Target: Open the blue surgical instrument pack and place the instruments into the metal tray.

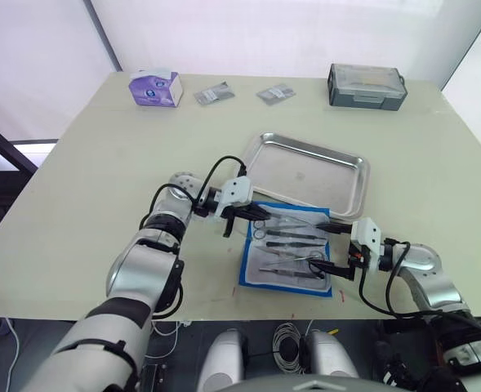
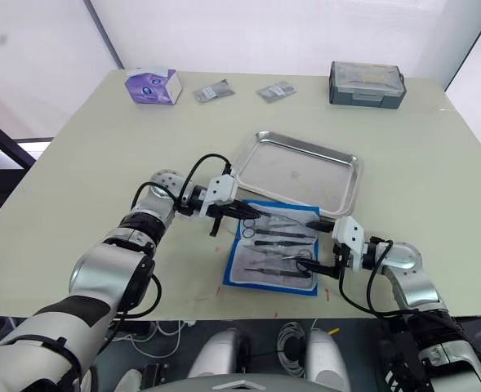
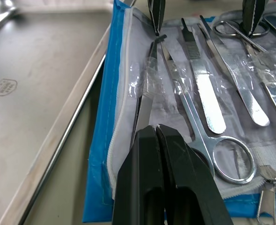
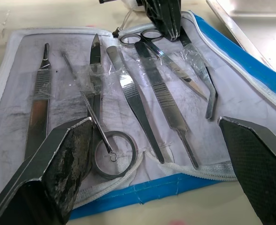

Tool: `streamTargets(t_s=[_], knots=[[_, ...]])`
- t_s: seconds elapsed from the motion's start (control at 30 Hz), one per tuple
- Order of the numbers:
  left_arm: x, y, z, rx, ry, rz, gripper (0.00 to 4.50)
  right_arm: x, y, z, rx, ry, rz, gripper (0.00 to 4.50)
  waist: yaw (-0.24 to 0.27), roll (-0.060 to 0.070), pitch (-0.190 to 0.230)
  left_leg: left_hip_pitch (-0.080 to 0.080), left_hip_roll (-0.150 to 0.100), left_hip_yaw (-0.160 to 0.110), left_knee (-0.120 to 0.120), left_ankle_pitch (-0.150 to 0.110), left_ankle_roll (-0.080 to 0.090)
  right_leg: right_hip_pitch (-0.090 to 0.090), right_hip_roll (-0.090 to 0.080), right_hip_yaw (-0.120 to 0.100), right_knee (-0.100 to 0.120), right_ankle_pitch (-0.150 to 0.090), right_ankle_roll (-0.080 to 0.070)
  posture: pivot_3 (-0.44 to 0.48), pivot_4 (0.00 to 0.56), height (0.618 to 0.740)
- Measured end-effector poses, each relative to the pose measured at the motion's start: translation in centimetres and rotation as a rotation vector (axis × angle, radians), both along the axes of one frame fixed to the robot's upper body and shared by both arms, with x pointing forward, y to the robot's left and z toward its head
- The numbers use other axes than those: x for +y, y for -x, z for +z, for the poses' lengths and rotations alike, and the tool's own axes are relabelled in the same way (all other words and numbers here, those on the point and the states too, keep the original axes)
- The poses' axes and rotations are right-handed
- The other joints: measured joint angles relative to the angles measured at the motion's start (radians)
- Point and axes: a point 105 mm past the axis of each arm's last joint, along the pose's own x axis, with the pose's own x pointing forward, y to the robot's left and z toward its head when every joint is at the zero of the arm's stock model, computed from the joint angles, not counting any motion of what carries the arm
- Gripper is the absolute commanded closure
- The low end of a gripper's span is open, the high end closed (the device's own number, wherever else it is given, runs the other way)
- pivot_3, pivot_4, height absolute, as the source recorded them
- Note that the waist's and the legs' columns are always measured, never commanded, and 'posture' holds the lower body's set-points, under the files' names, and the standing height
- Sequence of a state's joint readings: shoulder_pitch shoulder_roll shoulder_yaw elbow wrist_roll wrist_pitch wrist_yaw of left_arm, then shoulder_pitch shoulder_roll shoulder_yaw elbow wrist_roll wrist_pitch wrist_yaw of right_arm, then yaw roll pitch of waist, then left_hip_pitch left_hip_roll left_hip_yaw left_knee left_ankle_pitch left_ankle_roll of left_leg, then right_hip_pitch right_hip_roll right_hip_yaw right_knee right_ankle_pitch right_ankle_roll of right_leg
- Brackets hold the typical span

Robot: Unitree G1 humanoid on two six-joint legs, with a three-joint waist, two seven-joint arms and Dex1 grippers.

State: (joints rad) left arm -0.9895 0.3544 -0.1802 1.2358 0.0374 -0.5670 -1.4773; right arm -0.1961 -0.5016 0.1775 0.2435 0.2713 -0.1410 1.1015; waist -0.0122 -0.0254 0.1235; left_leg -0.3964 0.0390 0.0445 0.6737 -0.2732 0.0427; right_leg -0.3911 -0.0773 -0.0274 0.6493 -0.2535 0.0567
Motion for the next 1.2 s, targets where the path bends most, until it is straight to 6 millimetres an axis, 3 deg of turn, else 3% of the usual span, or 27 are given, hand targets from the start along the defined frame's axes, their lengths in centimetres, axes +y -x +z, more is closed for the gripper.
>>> streamTargets(t_s=[0.1,0.13,0.5,1.2], knots=[[-0.04,-0.01,0.18,0.002,0.015,0.000,3.64,0.01,0.05,-0.01,0.000,-0.001,-0.001,0.00,0.000,0.000,0.000,0.000,0.000,0.000,0.000,0.000,0.000,0.000,0.000,0.000,0.000,0.000,0.000,0.000,0.150,0.727],[-0.06,0.00,0.22,0.003,0.019,-0.001,3.19,0.01,0.05,-0.01,0.000,-0.001,-0.001,0.00,0.000,0.000,0.000,0.000,0.000,0.000,0.000,0.000,0.000,0.000,0.000,0.000,0.000,0.000,0.000,0.000,0.150,0.727],[-0.21,-0.08,0.49,-0.031,0.032,-0.004,3.19,0.02,0.08,-0.01,0.000,-0.001,0.000,0.00,0.000,0.000,0.000,0.000,0.000,0.000,0.000,0.000,0.000,0.000,0.000,0.000,0.000,0.000,0.000,0.000,0.150,0.727],[-0.32,-0.88,-0.19,-0.210,-0.134,-0.019,3.19,0.13,0.18,-0.17,0.004,-0.004,-0.006,0.00,0.004,0.000,0.000,0.001,0.000,0.000,0.000,0.000,0.000,0.001,0.000,0.000,0.000,0.000,0.000,0.000,0.150,0.727]])
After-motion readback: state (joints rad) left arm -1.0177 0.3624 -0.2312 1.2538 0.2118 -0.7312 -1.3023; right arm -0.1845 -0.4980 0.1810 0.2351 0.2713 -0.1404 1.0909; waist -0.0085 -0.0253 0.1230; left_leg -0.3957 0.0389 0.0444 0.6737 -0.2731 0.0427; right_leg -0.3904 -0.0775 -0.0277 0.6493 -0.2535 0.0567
